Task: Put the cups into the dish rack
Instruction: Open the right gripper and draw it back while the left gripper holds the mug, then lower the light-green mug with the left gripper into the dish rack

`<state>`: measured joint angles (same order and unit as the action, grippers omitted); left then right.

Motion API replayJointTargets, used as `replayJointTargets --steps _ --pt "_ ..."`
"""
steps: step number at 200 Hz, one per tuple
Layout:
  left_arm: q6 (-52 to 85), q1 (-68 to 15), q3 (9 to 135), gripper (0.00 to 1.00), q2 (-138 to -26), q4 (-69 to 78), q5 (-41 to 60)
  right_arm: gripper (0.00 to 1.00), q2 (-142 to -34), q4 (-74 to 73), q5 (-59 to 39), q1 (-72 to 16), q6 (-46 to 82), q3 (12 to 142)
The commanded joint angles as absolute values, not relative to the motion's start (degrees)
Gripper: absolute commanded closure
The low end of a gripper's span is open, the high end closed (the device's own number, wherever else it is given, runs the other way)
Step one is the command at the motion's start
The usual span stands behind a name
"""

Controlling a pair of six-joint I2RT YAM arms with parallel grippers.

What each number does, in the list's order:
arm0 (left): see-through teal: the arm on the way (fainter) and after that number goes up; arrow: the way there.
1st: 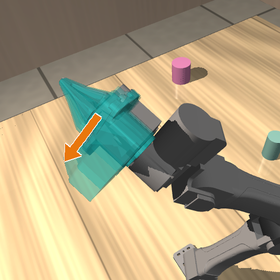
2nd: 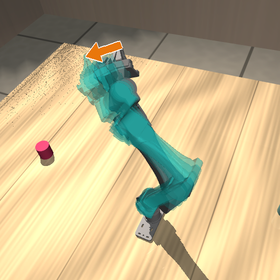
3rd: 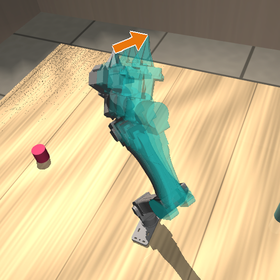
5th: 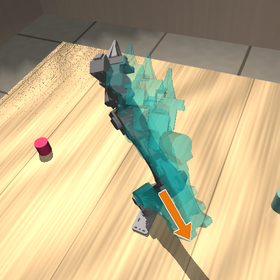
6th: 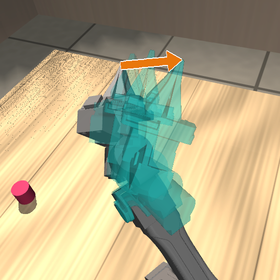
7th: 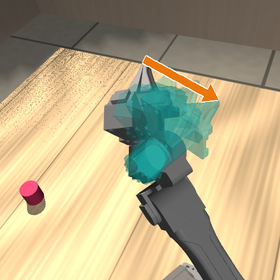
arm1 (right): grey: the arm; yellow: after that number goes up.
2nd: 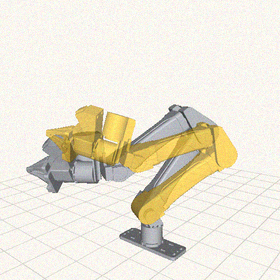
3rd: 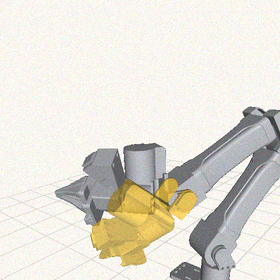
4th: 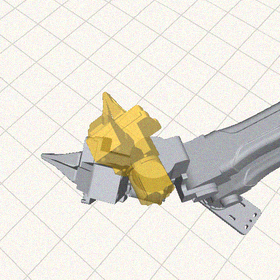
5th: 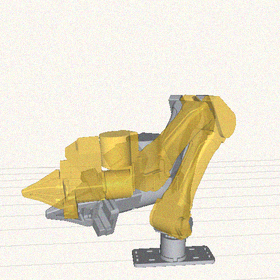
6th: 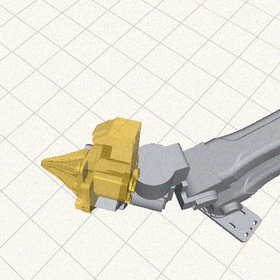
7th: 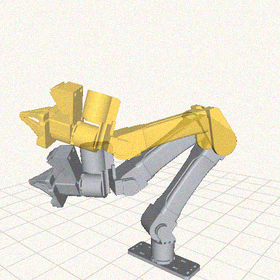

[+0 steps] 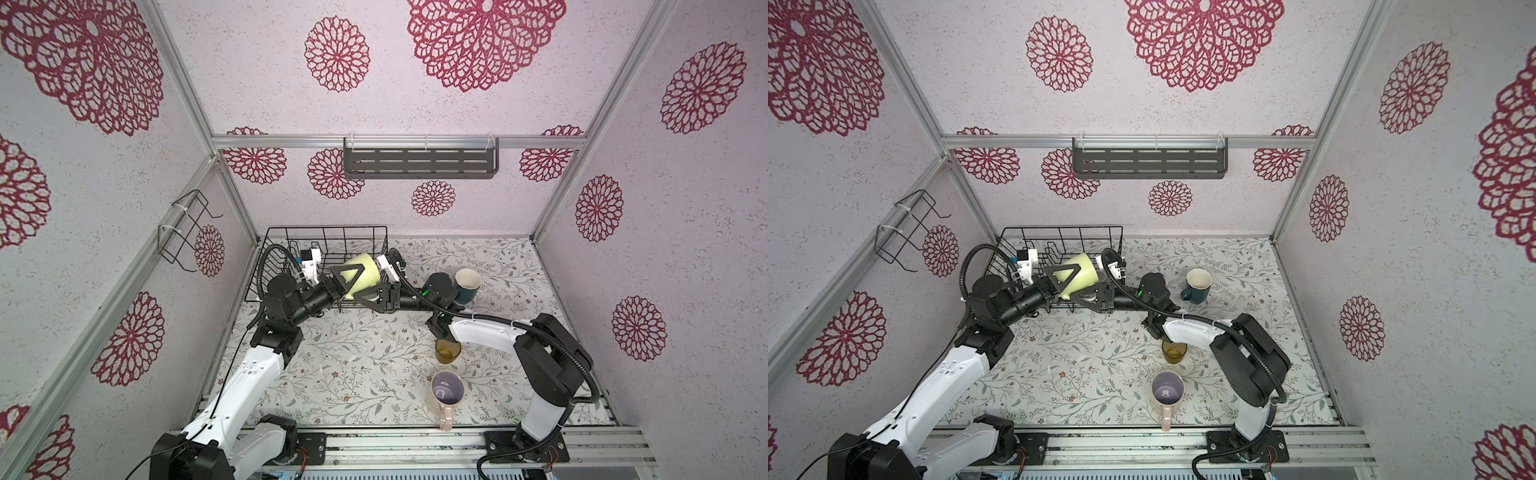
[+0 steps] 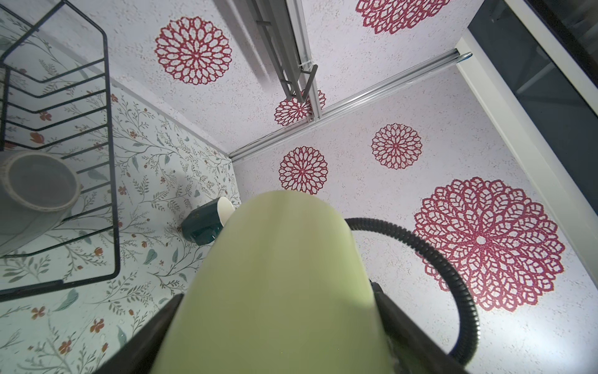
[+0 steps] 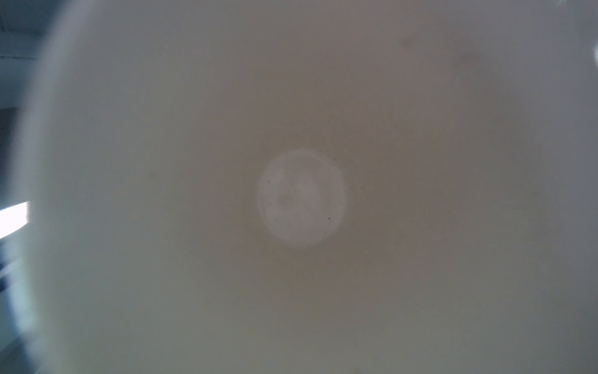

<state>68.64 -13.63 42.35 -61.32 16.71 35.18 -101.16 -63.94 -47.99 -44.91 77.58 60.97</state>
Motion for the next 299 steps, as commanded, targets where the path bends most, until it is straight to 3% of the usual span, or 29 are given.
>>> replayJointTargets --steps 1,72,96,119,140,188,258,299 --pt "66.31 -13.01 42.86 0.24 -58.73 16.27 34.84 0.62 -99.95 -66.88 -44.82 -44.57 76.02 61.9" --pt "55.03 -9.91 48.98 0.27 -58.0 -0.39 30.12 0.44 -93.45 -55.02 -40.18 -42.41 66.64 57.74" --pt "54.76 -8.57 49.64 0.28 -58.72 -0.53 29.99 0.43 -93.16 -54.27 -40.08 -42.01 66.1 56.74" --pt "53.74 -7.32 50.14 0.29 -59.07 -1.67 29.09 0.43 -92.62 -49.37 -39.54 -41.84 63.18 56.85" --pt "51.14 -6.29 51.63 0.29 -59.42 -5.54 27.34 0.43 -90.65 -35.63 -36.34 -41.07 54.78 58.45" --pt "42.38 -5.98 55.55 0.29 -58.66 -18.98 20.71 0.44 -88.43 -1.2 -10.49 -40.06 36.23 66.54" --pt "40.81 -5.73 52.58 0.31 -54.4 -23.29 17.72 0.54 -103.07 6.72 1.49 -39.83 42.32 79.56" --pt "38.82 -5.63 52.51 0.33 -51.71 -28.09 15.38 0.59 -111.28 7.13 0.63 -40.2 42.65 87.11"
